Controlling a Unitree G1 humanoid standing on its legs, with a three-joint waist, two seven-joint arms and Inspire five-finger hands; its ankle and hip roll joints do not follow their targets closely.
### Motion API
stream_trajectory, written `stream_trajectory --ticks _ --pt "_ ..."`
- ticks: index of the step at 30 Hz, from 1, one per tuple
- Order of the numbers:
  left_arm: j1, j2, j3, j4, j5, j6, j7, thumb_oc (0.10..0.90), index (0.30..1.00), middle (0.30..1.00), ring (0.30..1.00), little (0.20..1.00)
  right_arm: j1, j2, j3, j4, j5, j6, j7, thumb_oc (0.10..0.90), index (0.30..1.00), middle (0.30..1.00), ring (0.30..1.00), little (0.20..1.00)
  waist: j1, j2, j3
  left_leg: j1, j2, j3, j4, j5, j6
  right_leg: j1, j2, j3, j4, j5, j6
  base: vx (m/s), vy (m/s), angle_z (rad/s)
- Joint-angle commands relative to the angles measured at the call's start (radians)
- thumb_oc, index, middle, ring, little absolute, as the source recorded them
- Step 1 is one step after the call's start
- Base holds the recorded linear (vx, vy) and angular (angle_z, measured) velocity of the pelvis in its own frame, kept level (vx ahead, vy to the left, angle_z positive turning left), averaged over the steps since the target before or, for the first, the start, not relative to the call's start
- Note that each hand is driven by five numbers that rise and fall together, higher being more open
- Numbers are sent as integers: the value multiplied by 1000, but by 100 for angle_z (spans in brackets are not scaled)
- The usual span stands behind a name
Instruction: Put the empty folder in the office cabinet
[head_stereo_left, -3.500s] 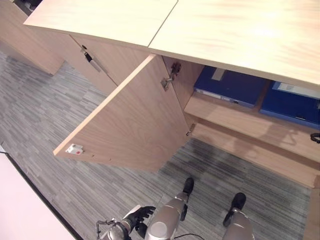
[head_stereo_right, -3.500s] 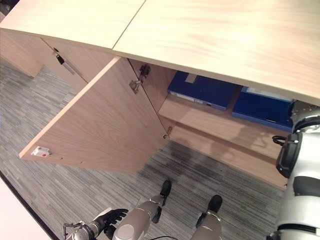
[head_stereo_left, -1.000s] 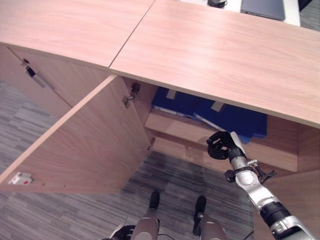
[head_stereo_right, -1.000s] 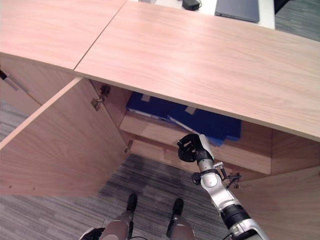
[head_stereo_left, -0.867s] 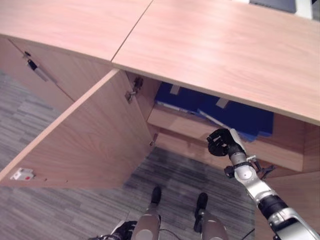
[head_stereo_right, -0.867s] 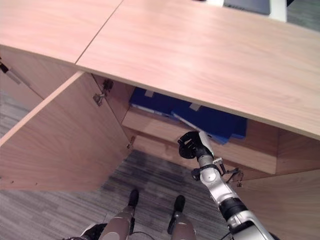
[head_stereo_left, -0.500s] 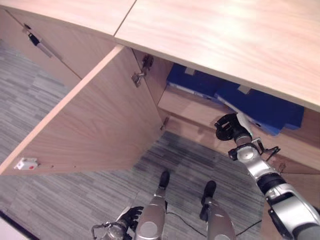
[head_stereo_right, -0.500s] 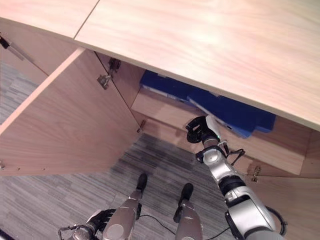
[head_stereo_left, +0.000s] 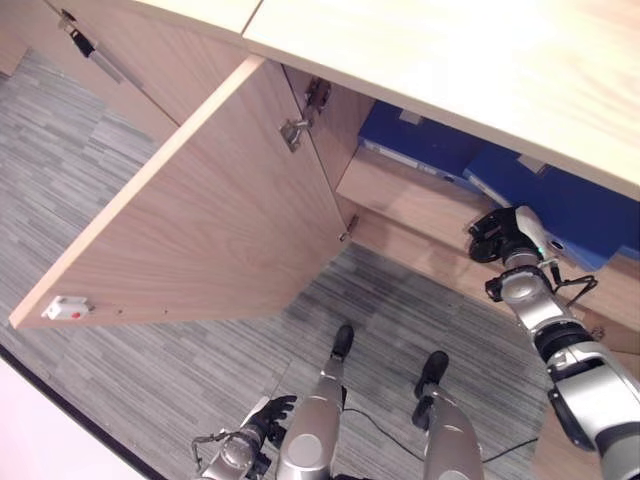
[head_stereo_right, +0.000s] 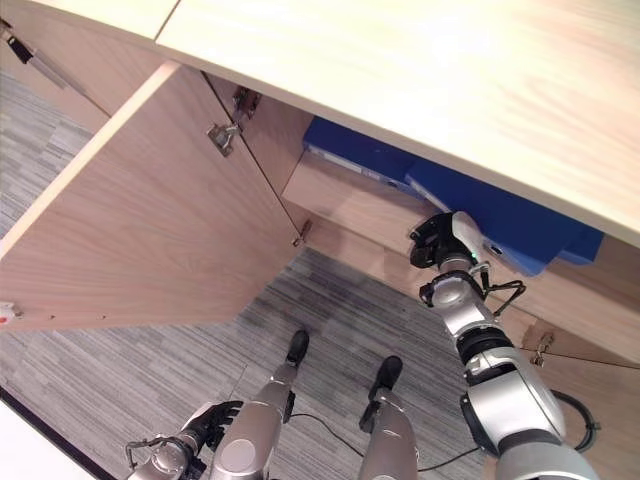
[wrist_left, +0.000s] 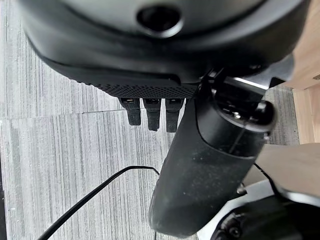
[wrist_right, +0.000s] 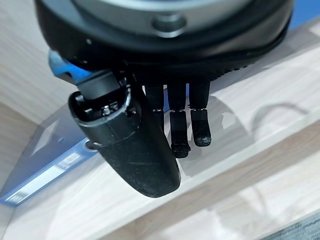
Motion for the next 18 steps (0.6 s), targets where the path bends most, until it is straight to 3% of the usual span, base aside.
stream_trajectory --ticks 1,18 --pt "48 31 -65 -32 -34 -41 -14 800 900 900 900 900 -87 -140 -7 22 34 -49 -64 400 300 300 300 300 3 10 -47 -22 23 -30 6 -68 -22 -20 -53 61 137 -141 68 -4 -14 5" --pt "54 43 -83 -17 -32 -45 -18 800 900 900 900 900 -211 -310 11 205 95 -36 -56 400 300 300 300 300 -4 37 -27 -36 20 -18 -3 -60 -27 -70 -57 79 162 -144 68 -3 2 -1"
